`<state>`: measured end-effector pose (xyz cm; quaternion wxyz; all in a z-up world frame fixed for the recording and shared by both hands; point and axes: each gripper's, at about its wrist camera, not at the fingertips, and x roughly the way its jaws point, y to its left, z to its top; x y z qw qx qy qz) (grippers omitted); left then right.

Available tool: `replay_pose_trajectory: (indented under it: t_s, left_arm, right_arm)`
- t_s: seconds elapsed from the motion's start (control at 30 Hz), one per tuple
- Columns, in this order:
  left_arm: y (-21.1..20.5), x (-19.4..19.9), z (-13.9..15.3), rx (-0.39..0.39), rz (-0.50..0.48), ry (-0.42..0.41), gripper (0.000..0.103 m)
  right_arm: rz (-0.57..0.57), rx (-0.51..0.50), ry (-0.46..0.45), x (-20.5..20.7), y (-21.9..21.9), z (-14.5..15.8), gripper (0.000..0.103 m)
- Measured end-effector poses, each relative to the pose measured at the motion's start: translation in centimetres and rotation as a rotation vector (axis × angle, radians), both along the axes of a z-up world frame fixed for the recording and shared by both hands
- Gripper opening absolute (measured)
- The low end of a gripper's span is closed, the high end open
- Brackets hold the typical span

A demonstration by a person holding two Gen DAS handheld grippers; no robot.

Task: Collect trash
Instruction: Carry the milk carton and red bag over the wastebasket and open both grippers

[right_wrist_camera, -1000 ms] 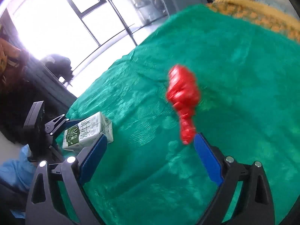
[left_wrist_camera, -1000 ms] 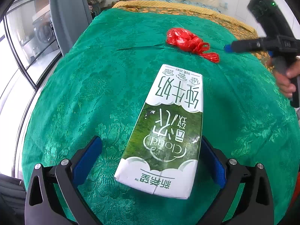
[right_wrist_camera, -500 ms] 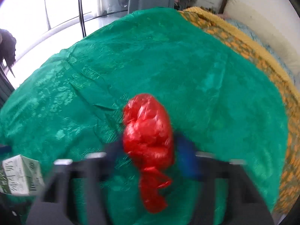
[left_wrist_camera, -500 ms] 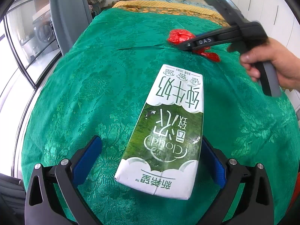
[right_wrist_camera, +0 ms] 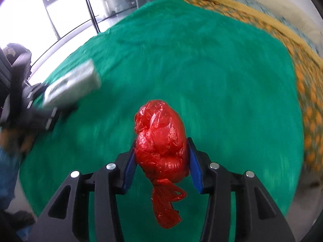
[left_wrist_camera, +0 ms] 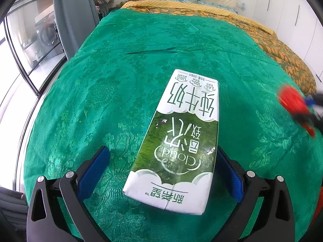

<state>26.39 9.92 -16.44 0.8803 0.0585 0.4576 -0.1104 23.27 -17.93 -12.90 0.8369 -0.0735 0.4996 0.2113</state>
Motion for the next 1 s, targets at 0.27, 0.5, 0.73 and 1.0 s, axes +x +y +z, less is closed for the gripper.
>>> replay_pose_trajectory:
  t_s: [0.27,0.5,0.73,1.0]
  left_arm:
    - [-1.5,0.4,0.9,0.068,-0.095,-0.013,0.098]
    - [-3.2,1.8,1.2,0.128,-0.153,0.032,0.095]
    - [-3.5,3.2,1.5,0.120,-0.135,0.062,0.074]
    - [-4.0,2.5,1.5,0.090,-0.079,0.068,0.050]
  right_arm:
    - [-0.099,-0.048,-0.011,-7.0,-3.0,-2.2,0.052]
    - [-0.129,-0.023,-0.033,-7.1,-3.5,-2.5,0.076]
    - [-0.092,-0.034,-0.053,-7.4,-3.1,-1.7,0.067]
    - [-0.154,0.030,-0.097,-9.3,-4.5,-1.0,0.045]
